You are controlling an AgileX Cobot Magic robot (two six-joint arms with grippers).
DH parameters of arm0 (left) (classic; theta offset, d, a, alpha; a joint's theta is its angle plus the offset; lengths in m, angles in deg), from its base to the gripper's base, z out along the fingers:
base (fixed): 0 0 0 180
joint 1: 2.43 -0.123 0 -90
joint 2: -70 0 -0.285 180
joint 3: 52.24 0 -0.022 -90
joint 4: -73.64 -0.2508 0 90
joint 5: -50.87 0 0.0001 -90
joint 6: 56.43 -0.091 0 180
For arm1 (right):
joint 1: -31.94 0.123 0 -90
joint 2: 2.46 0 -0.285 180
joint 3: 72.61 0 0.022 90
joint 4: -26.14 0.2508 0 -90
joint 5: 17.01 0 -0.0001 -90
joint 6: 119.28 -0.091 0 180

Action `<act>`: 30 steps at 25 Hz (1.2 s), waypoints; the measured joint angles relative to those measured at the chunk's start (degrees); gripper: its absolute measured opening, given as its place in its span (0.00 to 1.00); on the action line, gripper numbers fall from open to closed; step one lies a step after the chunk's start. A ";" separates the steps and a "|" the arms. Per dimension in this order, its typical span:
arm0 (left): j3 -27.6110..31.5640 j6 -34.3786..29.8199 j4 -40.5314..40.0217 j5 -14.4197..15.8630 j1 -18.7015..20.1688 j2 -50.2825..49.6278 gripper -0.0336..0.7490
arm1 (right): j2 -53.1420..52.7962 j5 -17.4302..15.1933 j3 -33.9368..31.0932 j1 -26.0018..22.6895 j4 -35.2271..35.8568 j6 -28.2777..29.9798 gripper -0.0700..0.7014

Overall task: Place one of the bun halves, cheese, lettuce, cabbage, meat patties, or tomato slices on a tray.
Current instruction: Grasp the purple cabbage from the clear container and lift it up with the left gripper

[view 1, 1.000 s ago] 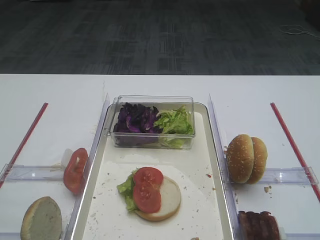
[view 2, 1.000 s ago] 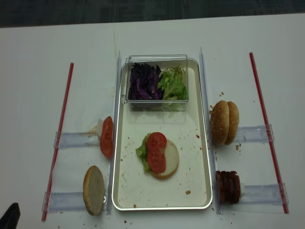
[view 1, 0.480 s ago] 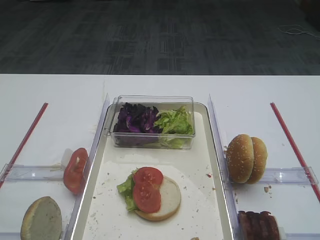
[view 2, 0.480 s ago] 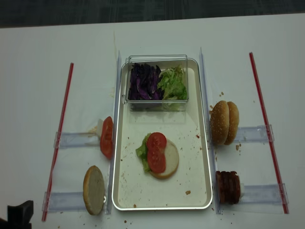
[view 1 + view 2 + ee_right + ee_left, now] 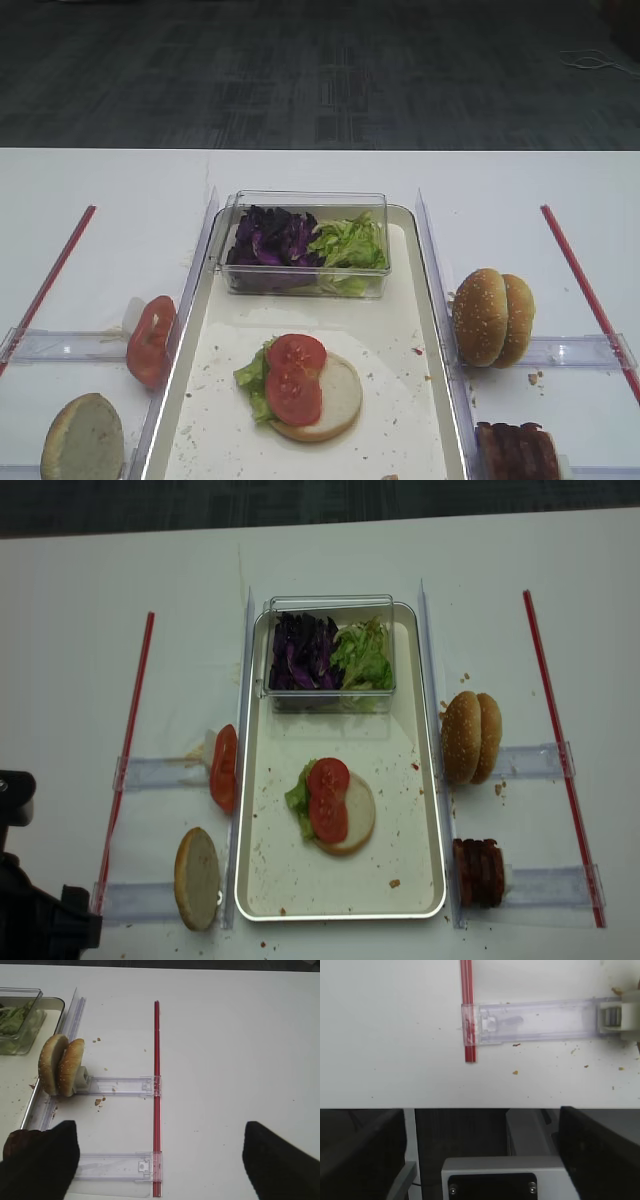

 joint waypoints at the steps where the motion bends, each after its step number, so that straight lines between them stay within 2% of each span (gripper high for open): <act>1: 0.00 0.00 0.00 -0.10 0.00 -0.99 0.81 | 0.00 0.00 0.00 0.00 0.00 0.00 0.98; 9: 0.00 0.00 -0.10 -0.38 0.00 -2.67 0.81 | 0.00 0.00 0.00 0.00 0.00 0.00 0.98; 15: -2.39 1.70 -1.02 -3.49 0.00 -8.36 0.81 | 0.00 0.00 0.00 0.00 0.00 0.00 0.98; 18: -6.36 2.04 -2.31 -5.48 0.00 -14.27 0.81 | 0.00 0.00 0.00 0.00 0.00 0.00 0.98; 23: -16.63 2.04 -4.90 -7.33 0.00 -26.55 0.81 | 0.00 0.00 0.00 0.00 0.00 0.00 0.98; 30: -32.35 1.91 -5.06 -8.27 0.00 -42.02 0.81 | 0.00 0.00 0.00 0.00 0.00 -0.10 0.98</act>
